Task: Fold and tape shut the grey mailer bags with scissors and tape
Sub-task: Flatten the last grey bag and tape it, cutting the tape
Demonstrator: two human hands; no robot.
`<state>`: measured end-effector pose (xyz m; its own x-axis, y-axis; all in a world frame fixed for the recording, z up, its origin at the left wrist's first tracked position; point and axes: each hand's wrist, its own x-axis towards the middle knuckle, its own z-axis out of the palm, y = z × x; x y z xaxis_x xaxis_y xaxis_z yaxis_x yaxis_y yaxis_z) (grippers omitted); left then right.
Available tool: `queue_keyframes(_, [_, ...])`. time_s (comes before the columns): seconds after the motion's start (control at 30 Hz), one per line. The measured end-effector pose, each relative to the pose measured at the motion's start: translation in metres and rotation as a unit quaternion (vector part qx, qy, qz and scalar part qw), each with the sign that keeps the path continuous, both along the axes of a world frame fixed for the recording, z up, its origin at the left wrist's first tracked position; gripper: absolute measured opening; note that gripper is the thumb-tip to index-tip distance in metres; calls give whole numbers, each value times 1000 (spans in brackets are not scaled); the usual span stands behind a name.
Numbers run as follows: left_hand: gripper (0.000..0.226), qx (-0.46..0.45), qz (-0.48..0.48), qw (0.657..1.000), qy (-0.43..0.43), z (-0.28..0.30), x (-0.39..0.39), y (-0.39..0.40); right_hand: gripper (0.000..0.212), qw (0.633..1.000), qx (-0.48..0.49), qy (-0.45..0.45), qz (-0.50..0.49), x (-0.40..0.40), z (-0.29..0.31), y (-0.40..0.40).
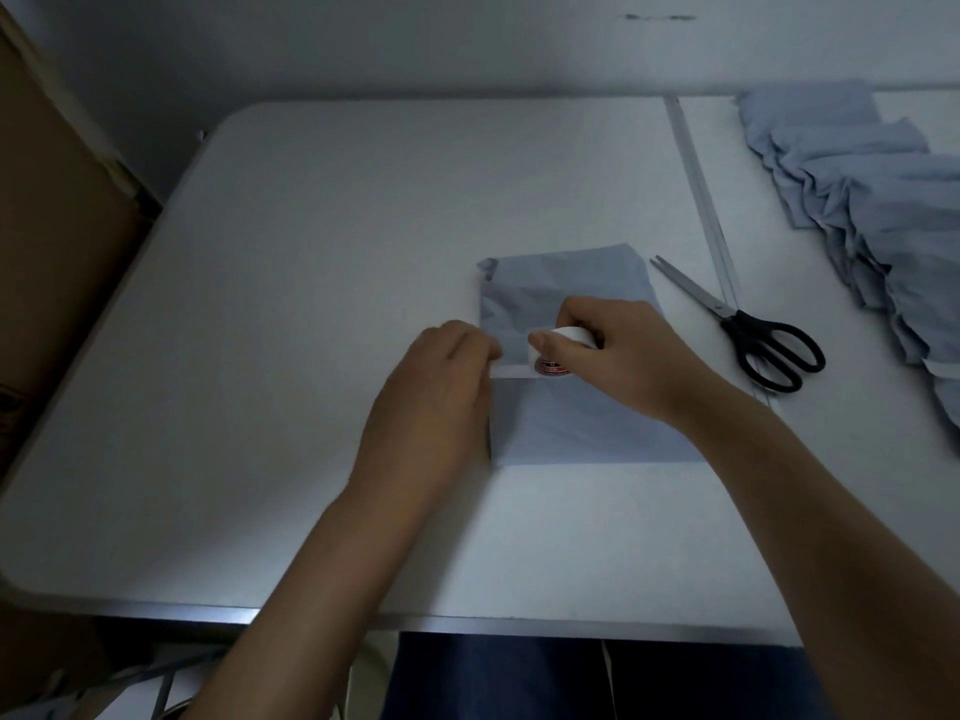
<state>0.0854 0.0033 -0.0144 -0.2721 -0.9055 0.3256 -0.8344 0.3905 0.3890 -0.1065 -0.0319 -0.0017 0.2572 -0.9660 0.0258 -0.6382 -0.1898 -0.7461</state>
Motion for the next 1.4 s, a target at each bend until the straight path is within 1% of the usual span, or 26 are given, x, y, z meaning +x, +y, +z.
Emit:
queue_keyframes(0.07, [30, -14, -41, 999, -23, -6, -6, 5, 34, 1000, -17, 4, -6, 0, -3, -1])
queue_keyframes(0.13, [36, -1, -57, 997, -47, -12, -10, 9, 35, 999, -31, 12, -10, 0, -4, -2])
queue_keyframes(0.27, [30, 0, -41, 997, -67, -25, -13, 15, 35, 1000, -19, 16, -8, -1, -4, -2])
queue_keyframes(0.37, [42, -3, -19, 996, -87, -26, -16, 24, 37, 1000, -4, 22, 3, -2, -2, -3])
queue_keyframes(0.5, [51, -27, -25, 992, -122, -33, -16, 26, 50, 998, 31, 40, 27, -6, 1, -8])
queue_keyframes(0.57, [53, -32, -29, 991, -127, -38, -15, 25, 49, 998, 56, 25, 33, -8, 2, -10])
queue_keyframes(0.67, [54, -28, -29, 991, -131, -39, -14, 25, 40, 993, 105, -39, 29, -14, 8, -16])
queue_keyframes(0.73, [55, -28, -32, 990, -132, -39, -14, 25, 34, 988, 139, -57, 44, -17, 15, -20])
queue_keyframes(0.83, [56, -34, -37, 990, -134, -39, -13, 26, 26, 985, 152, -2, 77, -14, 29, -28])
queue_keyframes(0.93, [53, -47, -34, 989, -134, -39, -14, 27, 30, 982, 121, 94, 113, -5, 41, -35])
queue_keyframes(0.97, [51, -51, -33, 989, -133, -39, -14, 26, 32, 978, 125, 111, 121, -3, 44, -37])
queue_keyframes(1.1, [51, -57, -32, 989, -131, -39, -15, 26, 34, 973, 153, 116, 129, -2, 46, -39])
queue_keyframes(1.4, [49, -67, -28, 989, -128, -37, -14, 26, 31, 976, 166, 92, 105, -11, 39, -34])
